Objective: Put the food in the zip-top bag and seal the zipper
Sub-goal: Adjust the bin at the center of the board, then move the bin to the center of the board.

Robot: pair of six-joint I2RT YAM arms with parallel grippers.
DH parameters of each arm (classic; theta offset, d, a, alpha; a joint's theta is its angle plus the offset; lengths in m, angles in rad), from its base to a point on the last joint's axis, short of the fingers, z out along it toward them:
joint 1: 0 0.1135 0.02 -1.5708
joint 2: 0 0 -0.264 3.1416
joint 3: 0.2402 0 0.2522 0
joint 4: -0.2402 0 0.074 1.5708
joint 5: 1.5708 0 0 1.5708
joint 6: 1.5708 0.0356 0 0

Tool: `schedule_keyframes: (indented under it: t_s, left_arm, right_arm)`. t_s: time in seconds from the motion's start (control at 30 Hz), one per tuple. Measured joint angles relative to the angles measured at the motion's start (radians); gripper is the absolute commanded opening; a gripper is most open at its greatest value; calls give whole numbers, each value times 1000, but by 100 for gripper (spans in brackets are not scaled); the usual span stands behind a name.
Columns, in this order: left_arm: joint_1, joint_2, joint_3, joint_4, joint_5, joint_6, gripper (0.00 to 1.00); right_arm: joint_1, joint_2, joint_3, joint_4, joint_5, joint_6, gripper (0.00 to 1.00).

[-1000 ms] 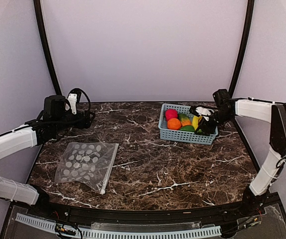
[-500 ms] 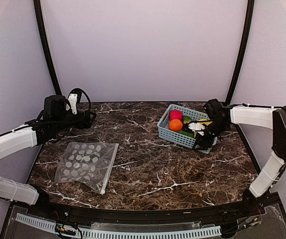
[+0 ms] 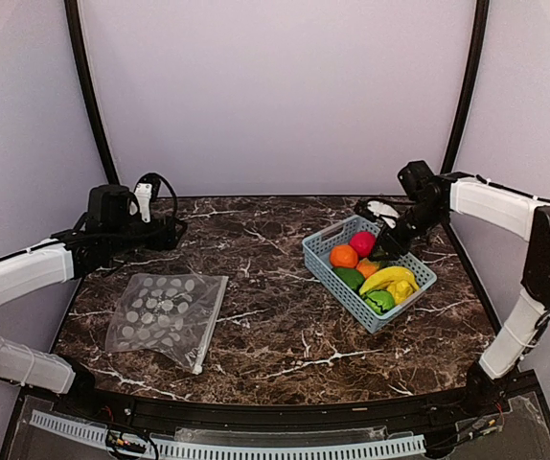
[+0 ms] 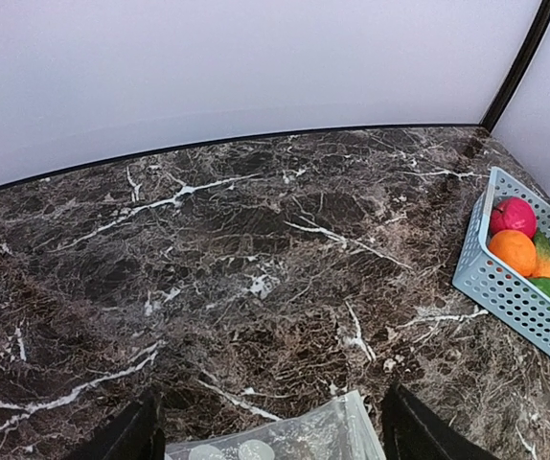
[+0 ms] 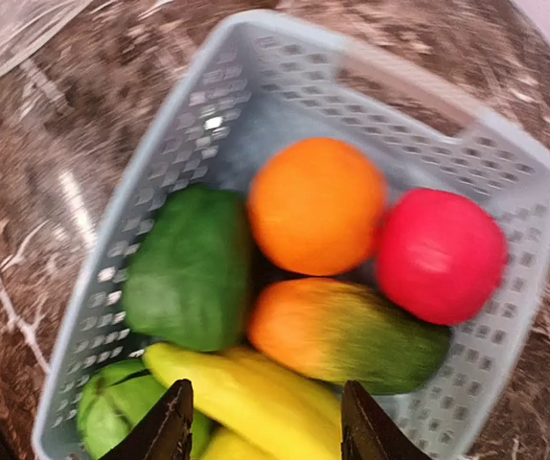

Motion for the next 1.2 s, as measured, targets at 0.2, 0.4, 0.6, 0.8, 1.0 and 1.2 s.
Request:
schedule_keyframes:
  t_s: [0.2, 0.4, 0.6, 0.8, 1.0, 1.2]
  left_arm:
    - [-11, 16, 17, -27, 3, 1, 75]
    - [-17, 29, 27, -44, 3, 1, 75]
    - [-19, 38, 28, -44, 3, 1, 75]
    - [-21, 40, 28, -45, 4, 1, 74]
    - [-29, 50, 29, -45, 1, -7, 71]
    - [-99, 117, 81, -108, -75, -11, 70]
  right_arm:
    - [-114, 82, 57, 157, 166, 151, 37]
    - [-121, 214, 140, 203, 292, 225, 34]
    - [-125, 275, 171, 207, 354, 264, 26]
    - [-127, 272, 154, 200, 378, 310, 10]
    - [-159, 137, -13, 210, 387, 412, 3]
    - [-186, -42, -200, 202, 370, 489, 1]
